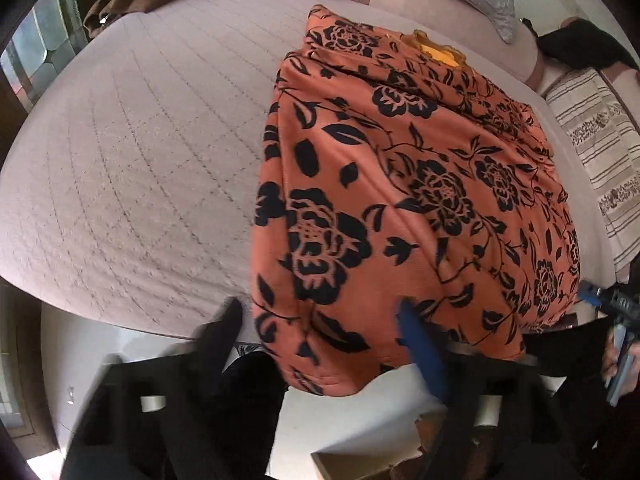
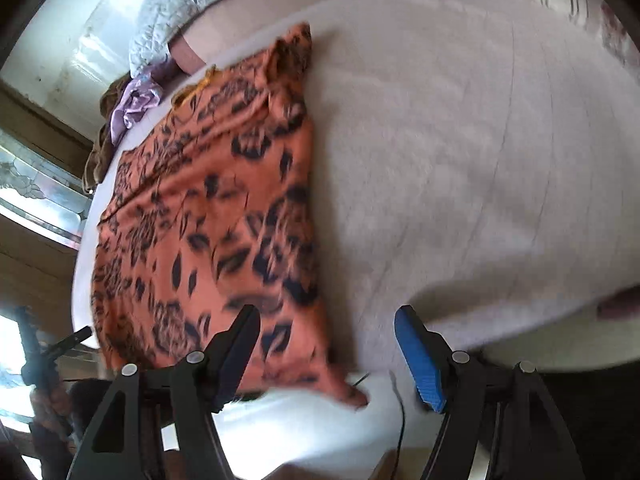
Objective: Fold small clothes
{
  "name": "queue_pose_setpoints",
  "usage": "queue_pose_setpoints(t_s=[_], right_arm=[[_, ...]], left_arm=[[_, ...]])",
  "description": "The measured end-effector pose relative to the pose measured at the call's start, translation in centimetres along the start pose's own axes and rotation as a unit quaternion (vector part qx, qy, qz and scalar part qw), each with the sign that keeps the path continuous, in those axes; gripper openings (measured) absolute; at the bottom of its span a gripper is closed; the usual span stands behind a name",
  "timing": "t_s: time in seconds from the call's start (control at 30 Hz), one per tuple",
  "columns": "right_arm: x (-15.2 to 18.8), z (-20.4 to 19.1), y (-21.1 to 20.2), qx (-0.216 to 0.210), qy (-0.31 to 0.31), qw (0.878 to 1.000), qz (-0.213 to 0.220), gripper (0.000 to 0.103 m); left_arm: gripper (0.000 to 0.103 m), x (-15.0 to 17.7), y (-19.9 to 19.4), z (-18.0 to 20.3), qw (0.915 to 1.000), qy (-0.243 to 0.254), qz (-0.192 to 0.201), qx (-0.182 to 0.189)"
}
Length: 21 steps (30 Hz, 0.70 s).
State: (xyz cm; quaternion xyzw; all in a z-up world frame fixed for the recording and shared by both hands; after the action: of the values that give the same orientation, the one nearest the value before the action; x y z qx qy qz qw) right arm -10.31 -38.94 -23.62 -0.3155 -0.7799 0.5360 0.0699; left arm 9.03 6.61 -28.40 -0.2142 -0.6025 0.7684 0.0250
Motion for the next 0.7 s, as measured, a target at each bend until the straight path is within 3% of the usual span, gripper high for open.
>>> queue_pose_setpoints(t_s=[0.07, 0.13, 0.17, 0.23, 0.27, 0.3, 0.33, 0.37, 0.43, 0.53, 0.63, 0.7], right_arm=[[1.2, -0.9, 0.9, 0.002, -0.013, 1.0, -0.02, 0.074], [2.1, -1.7, 1.9, 0.039, -0.04, 0.998, -0.018, 0.074], [2.3, -2.2, 2.4, 0.063, -0.057, 0.996, -0.007, 0.074], [2.6, -2.7, 2.5, 0.082, -0.063, 0.995, 0.001, 0.073], [2.8, -2.9, 2.3, 0.09, -0.066, 0.994, 0.005, 0.065], [3.0, -3.2, 2.1, 0.093, -0.078, 0.993, 0.008, 0.039], [3.0, -3.7, 1.7, 0.092, -0.097, 0.991, 0.012, 0.017], [3.0, -4.5, 1.3, 0.082, -0.115, 0.99, 0.013, 0.008], [2.7, -6.1, 0.5, 0.041, -0.119, 0.992, 0.002, 0.008], [1.1, -7.6, -2.1, -0.041, -0.109, 0.993, -0.008, 0.008], [-3.4, -8.7, -5.7, -0.124, -0.086, 0.988, 0.019, 0.008], [-7.8, -9.8, -6.8, -0.157, -0.069, 0.984, 0.043, 0.008]], left_arm=[[0.083, 0.3, 0.9, 0.7, 0.9999, 0.006, -0.011, -0.006], [0.08, 0.5, 2.3, 0.7, 0.9992, -0.007, -0.026, -0.029], [0.058, 0.7, 2.9, 0.7, 0.9989, -0.013, -0.033, -0.03], [0.044, 0.9, 3.1, 0.6, 0.9989, -0.017, -0.024, -0.038], [0.022, 0.8, 2.8, 0.5, 0.999, -0.021, -0.017, -0.035], [0.008, 0.7, 2.4, 0.4, 0.9991, -0.024, -0.011, -0.033], [0.005, 0.6, 1.9, 0.3, 0.9994, -0.027, -0.008, -0.019], [0.005, 0.2, 1.3, 0.3, 0.9995, -0.033, -0.004, 0.0], [0.005, -1.0, -1.3, 0.5, 0.998, -0.035, 0.014, 0.051], [0.005, -3.9, -5.6, 1.1, 0.9947, -0.015, 0.052, 0.088], [0.005, -8.1, -9.1, 0.7, 0.9919, -0.005, 0.08, 0.099], [0.005, -12.5, -10.2, 0.0, 0.9896, -0.009, 0.093, 0.109]])
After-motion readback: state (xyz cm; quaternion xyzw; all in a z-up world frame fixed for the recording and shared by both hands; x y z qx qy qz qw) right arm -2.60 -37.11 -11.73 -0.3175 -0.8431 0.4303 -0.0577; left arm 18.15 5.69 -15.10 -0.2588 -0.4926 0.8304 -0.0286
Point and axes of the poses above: each gripper's, at about its wrist camera, not at the fingertips, and y roughly the way its jaws point, z to its right, x to its underside, the point moved 4 cm from there along y, roughly the way its jaws point, and after that the axes turned 2 degrees about -z, right-handed, at the moved point
